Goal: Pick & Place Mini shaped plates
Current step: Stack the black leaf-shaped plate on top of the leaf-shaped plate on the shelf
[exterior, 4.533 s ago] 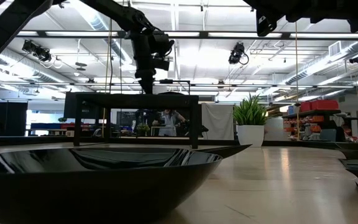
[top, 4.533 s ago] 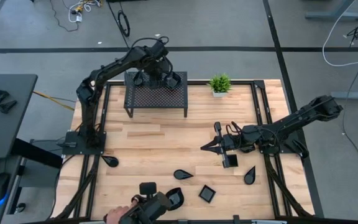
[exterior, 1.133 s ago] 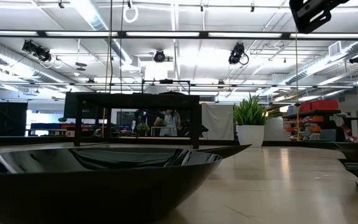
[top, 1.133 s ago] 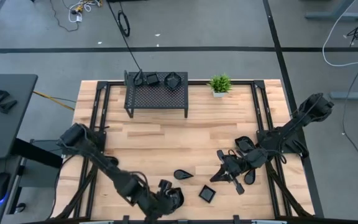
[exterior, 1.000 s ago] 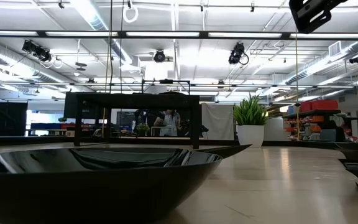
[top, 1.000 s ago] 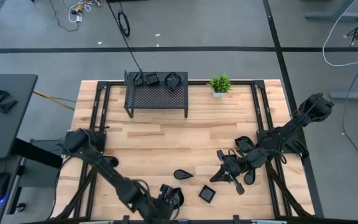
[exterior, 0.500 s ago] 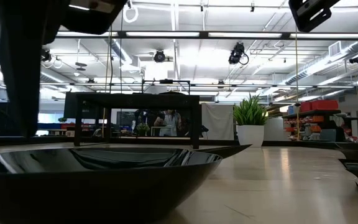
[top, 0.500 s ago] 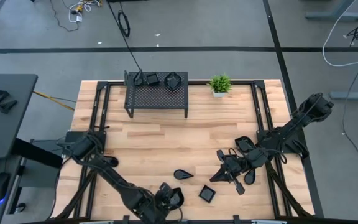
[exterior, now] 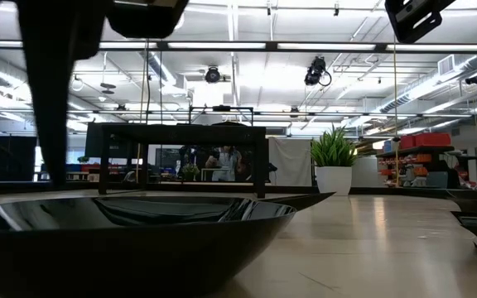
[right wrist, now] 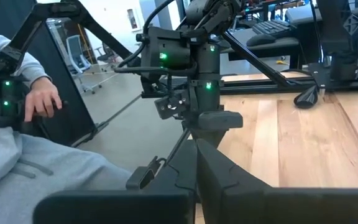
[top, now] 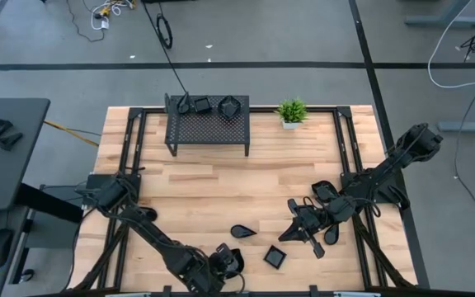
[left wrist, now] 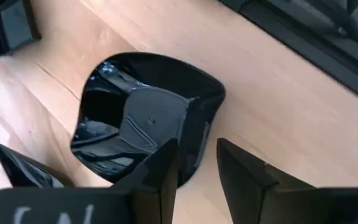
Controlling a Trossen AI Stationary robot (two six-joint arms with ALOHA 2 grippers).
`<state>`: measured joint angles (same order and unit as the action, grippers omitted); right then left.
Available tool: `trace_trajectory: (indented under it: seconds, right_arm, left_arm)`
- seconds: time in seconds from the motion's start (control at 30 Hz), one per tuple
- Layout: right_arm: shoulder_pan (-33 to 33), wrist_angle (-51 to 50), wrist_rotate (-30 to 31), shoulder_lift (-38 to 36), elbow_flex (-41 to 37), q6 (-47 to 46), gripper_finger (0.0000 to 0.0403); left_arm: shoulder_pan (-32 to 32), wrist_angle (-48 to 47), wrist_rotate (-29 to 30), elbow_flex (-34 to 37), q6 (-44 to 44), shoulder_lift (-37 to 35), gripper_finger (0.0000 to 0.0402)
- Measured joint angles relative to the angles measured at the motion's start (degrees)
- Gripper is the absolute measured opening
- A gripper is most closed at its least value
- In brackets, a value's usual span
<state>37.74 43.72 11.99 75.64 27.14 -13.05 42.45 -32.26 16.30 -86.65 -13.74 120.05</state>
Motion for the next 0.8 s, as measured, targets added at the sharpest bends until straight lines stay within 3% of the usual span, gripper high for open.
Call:
trace_trajectory:
  seconds: [0.3,0.8]
  right_arm:
    - [0.0,-0.26,-0.02,0.0,0.02,0.02,0.0008]
    - [0.0,-1.29,-0.02,-0.02,0.04,0.04,0.0008]
  left_arm:
    - [-1.17,2.17,-0.94,0.0,-4.07,1.4,0.0101]
    - [-1.02,7.32,-0.11,-0.32,1.14,1.4,0.0006]
